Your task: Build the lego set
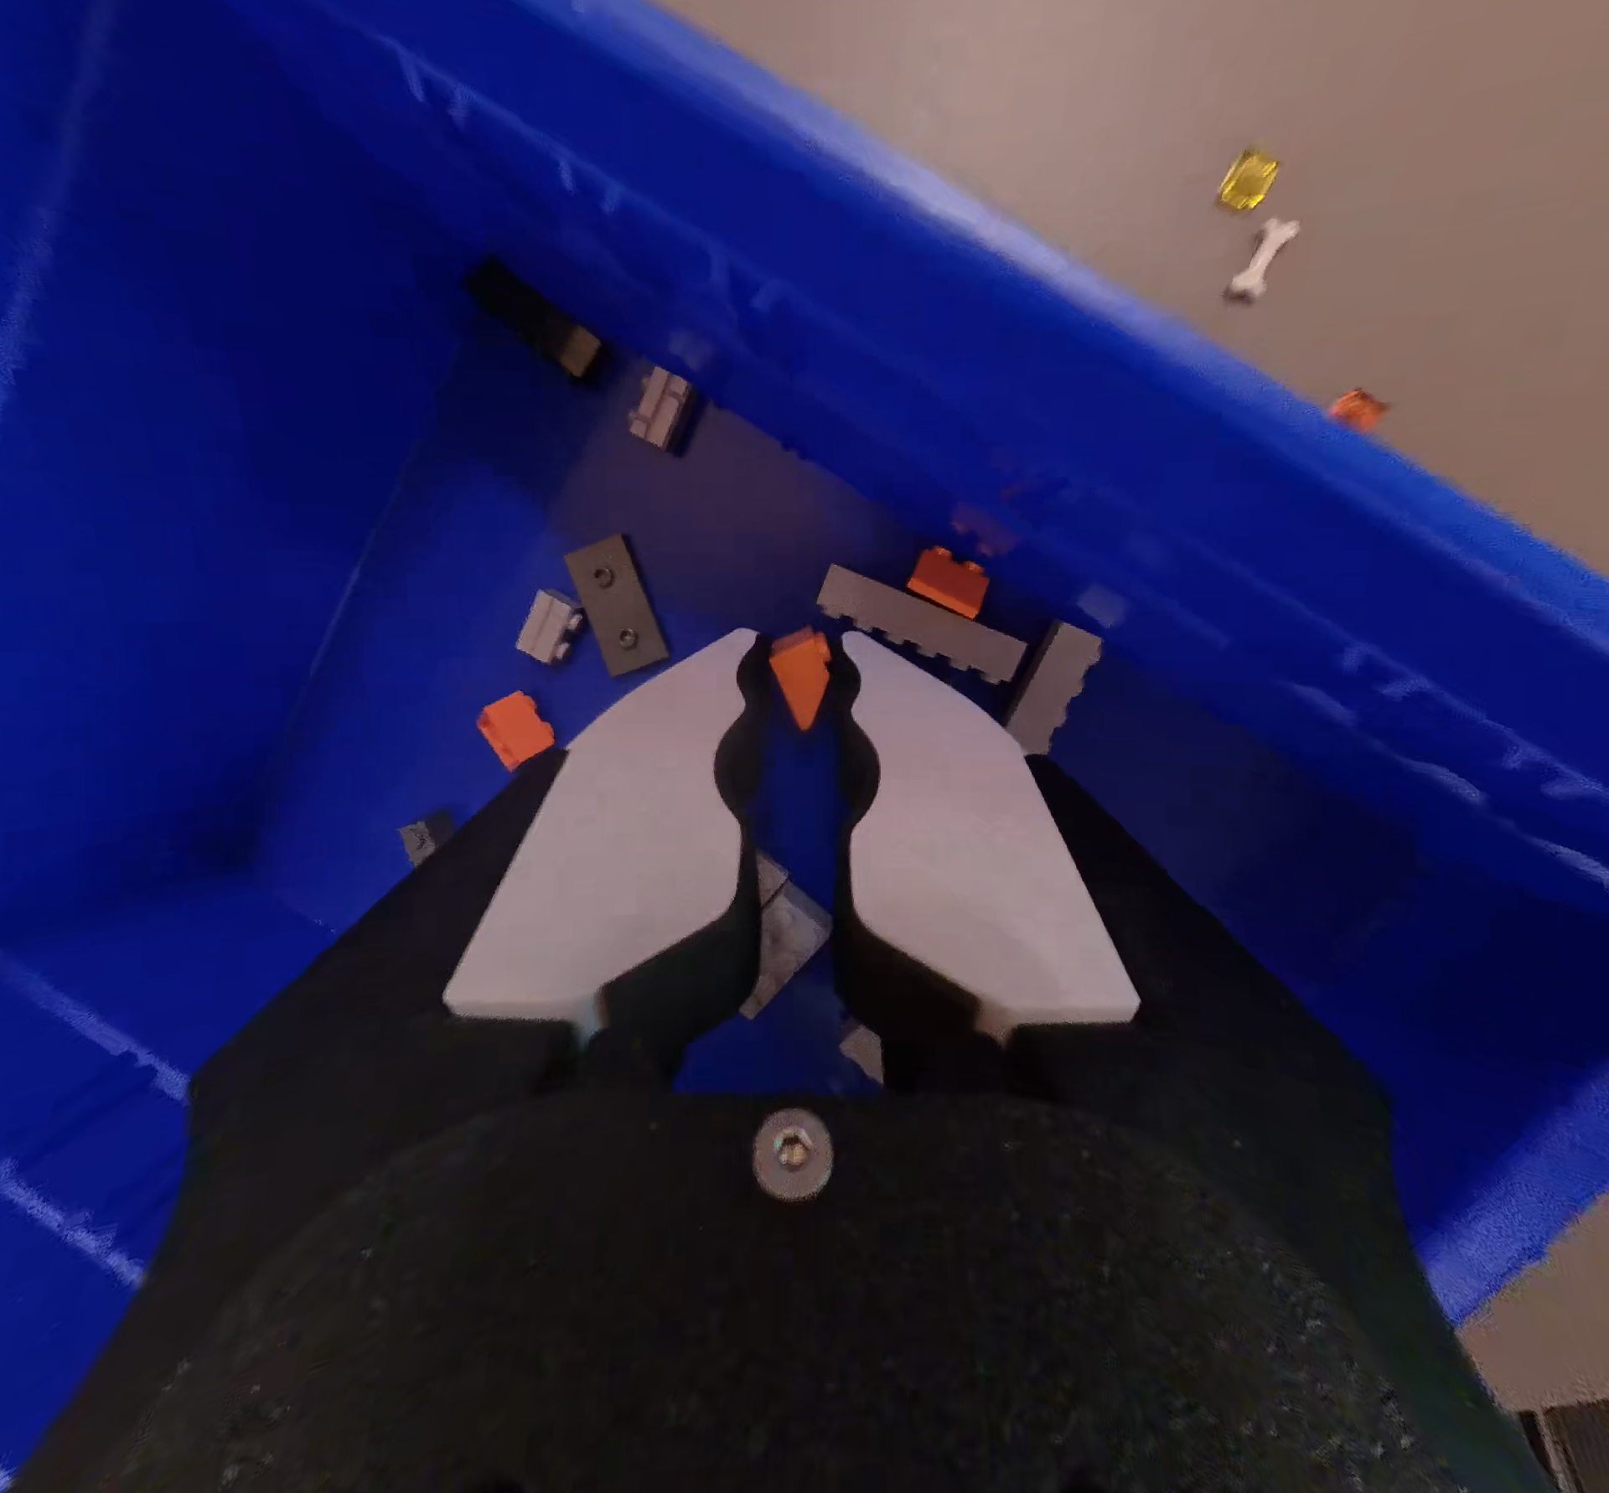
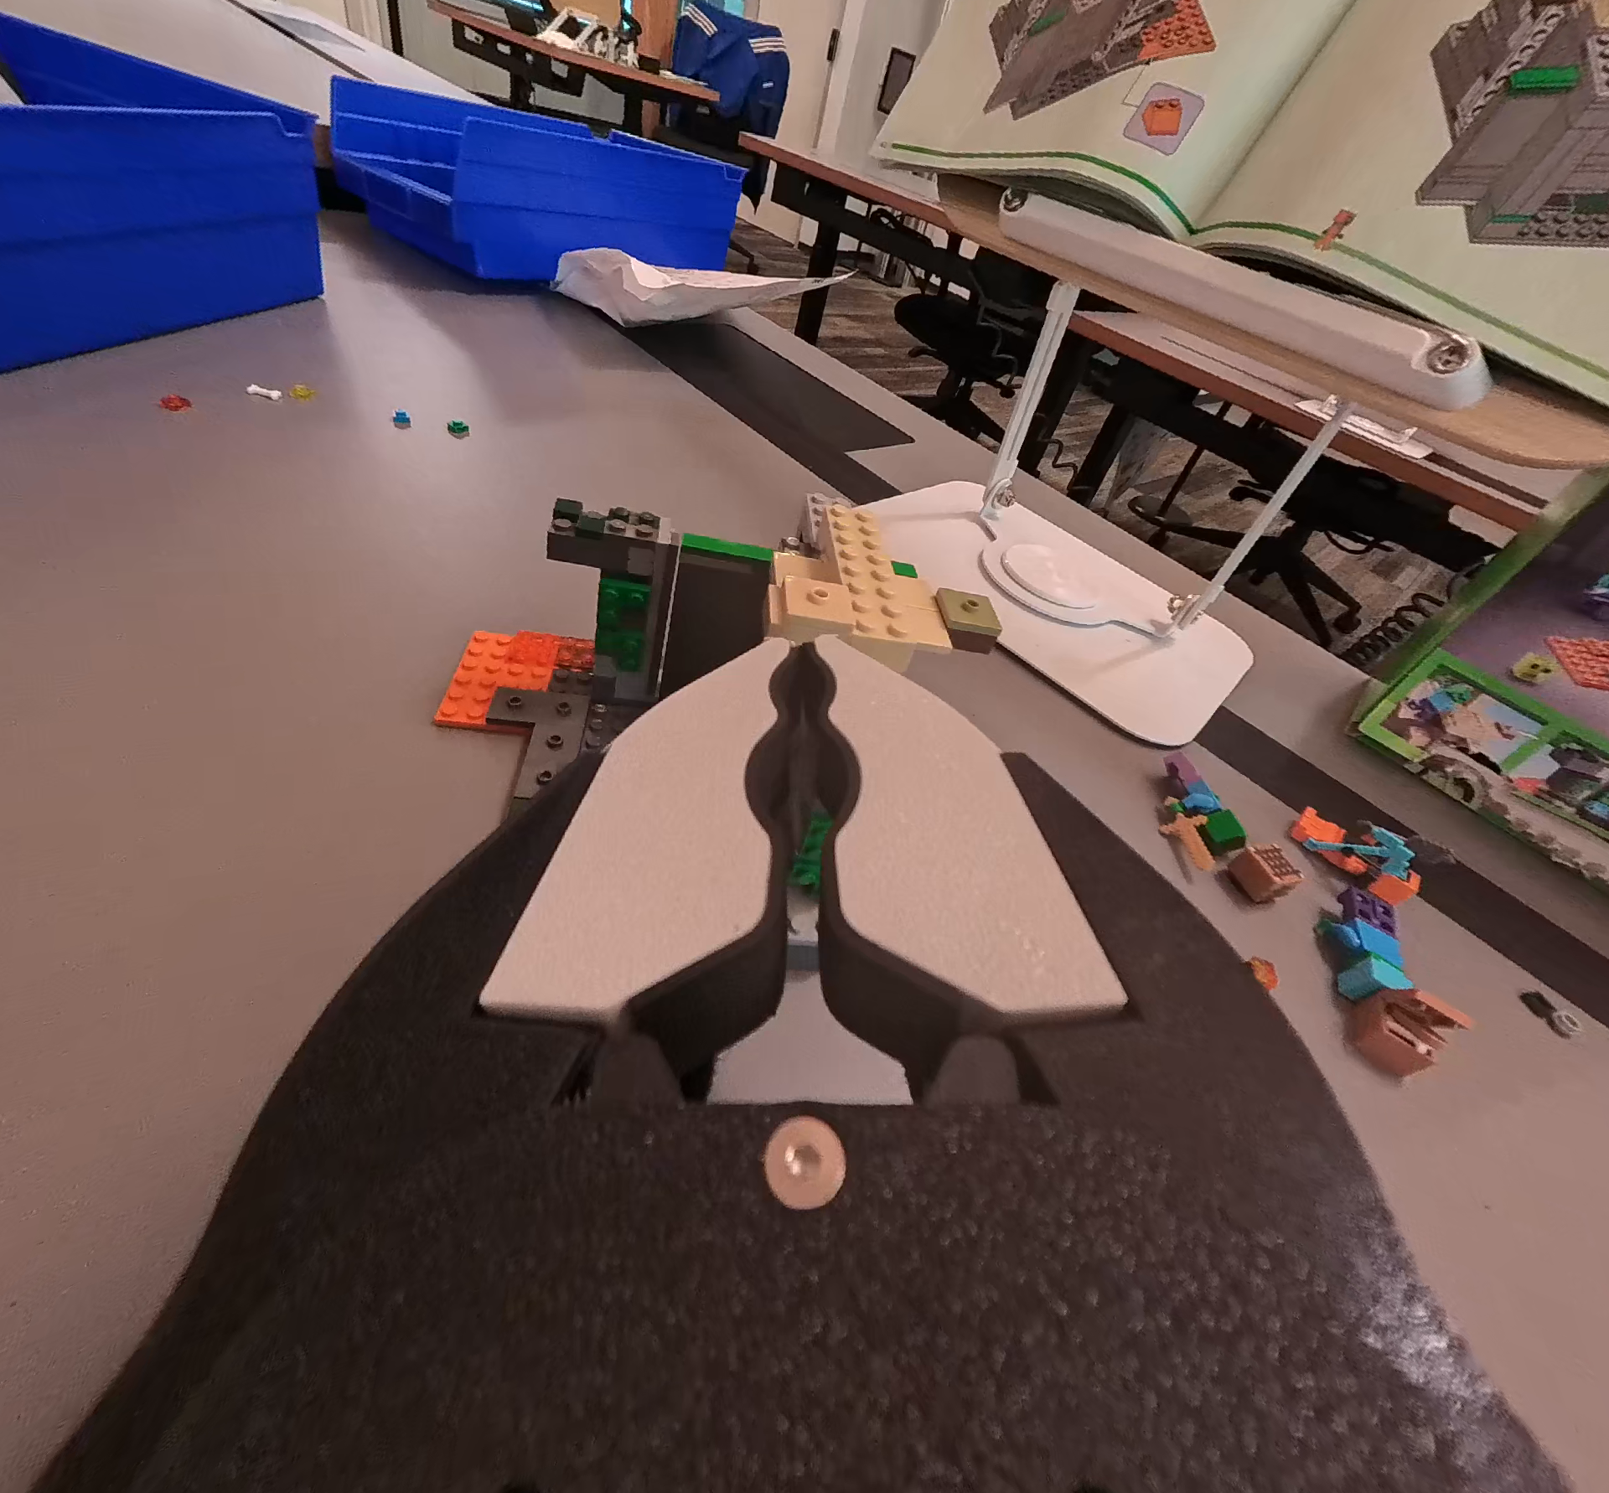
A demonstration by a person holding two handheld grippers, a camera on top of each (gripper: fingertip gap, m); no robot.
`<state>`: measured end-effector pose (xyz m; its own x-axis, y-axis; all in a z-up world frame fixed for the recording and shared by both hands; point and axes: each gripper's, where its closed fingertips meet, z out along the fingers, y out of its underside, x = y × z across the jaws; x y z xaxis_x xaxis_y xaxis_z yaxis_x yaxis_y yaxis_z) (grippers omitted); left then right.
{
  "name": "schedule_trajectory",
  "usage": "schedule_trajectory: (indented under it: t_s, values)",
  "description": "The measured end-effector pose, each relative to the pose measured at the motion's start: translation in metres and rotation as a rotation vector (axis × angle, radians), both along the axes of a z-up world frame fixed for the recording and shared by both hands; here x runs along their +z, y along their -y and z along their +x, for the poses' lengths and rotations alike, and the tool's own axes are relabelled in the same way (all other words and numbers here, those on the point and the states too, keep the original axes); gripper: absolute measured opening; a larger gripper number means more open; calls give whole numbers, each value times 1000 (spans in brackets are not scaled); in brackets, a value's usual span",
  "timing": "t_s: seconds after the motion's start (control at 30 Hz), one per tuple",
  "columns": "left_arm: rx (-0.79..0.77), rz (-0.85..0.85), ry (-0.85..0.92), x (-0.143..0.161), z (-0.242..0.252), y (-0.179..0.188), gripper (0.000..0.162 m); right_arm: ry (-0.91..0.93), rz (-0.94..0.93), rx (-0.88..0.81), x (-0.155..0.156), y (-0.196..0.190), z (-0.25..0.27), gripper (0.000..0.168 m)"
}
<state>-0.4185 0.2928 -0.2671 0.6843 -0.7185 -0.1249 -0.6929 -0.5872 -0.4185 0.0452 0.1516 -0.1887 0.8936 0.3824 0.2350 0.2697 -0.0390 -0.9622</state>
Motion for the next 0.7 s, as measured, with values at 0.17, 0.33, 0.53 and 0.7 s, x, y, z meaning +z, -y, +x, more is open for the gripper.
schedule_trajectory:
  t_s: [0.17,0.33,0.53,0.7]
  values:
    - [-60,158,185,67,33,12,13,-7,-9,11,1,1,-4,0]
    - [-237,230,403,133,104,54,13,-11,12,11,8,4,-9,0]
    - [-502,172,592,152,215,122,13,30,51,89,16,13,-30,0]
    - [-604,126,695,138,295,149,13,102,69,143,14,19,-46,0]
